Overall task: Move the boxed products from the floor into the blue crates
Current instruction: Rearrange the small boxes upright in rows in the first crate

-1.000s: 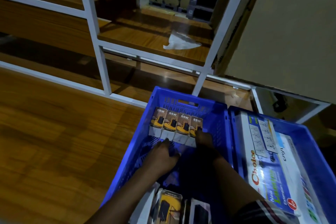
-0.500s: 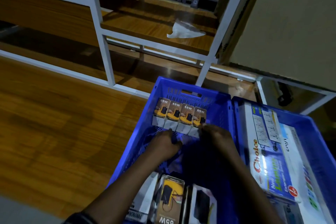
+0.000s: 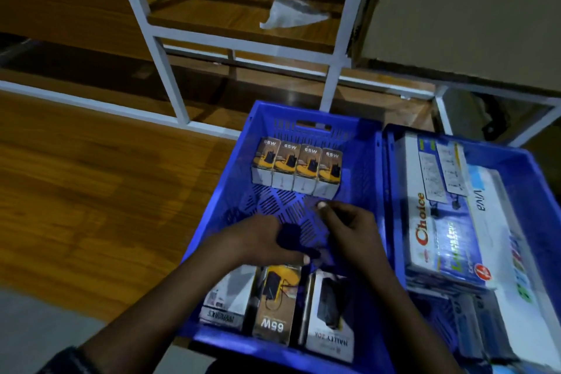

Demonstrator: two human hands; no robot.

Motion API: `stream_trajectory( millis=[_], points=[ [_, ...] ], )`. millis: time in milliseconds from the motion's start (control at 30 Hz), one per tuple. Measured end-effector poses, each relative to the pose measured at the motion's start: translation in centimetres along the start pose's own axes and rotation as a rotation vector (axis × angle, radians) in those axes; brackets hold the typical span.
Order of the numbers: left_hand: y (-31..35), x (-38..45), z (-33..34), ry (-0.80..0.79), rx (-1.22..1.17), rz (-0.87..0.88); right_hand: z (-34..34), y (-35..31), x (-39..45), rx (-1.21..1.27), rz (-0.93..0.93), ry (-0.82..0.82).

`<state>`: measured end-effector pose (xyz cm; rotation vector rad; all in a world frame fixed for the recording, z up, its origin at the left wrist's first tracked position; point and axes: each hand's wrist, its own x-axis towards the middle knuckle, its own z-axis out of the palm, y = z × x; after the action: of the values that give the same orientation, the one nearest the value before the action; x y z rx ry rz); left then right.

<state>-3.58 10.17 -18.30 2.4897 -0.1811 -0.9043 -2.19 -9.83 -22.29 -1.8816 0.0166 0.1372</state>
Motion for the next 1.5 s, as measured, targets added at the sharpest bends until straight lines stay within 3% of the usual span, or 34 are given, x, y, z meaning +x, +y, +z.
stream_trajectory(
  millis=[167,400,600,733,1000,1100,1200,1300,1400,1500],
  points=[
    [3.2,-3.0,4.3,0.228,0.267,-0.076,0.3,0.3,-0.3,-0.073,-0.02,-0.046],
    [4.0,-2.9,6.1,0.31,0.265,-0.039,0.3,-0.7,-0.9,-0.163,-0.079,-0.076],
    [2.4,-1.8,5.9,0.393,0.059,-0.103,-0.1,-1.1,-0.9,-0.239,-0.107,-0.089],
    [2.2,-1.6,3.2,0.476,-0.072,-0.103,-0.2,-1.4,-1.2,-0.165,-0.089,-0.122],
    [0.4,1.3,-3.7,0.753,-0.251,-0.12,1.2,-2.5,-2.3,0.014,0.133,-0.305],
    [-0.5,2.8,-3.5,0.744,-0.382,-0.107,1.6,-2.3,-2.3,0.028,0.152,-0.253],
    [-1.3,3.2,-3.0,0.697,-0.397,-0.12,1.5,-2.2,-1.4,0.02,0.152,-0.071],
    [-2.6,3.8,-2.1,0.529,-0.317,-0.09,0.2,-3.4,-0.5,0.139,0.188,0.035],
    [-3.6,4.3,-2.1,0.403,-0.284,0.01,-0.5,-4.3,0.3,0.334,0.231,0.051],
    [-3.6,4.5,-3.1,0.344,-0.357,0.186,-0.5,-4.8,1.6,0.302,0.219,0.026]
  ],
)
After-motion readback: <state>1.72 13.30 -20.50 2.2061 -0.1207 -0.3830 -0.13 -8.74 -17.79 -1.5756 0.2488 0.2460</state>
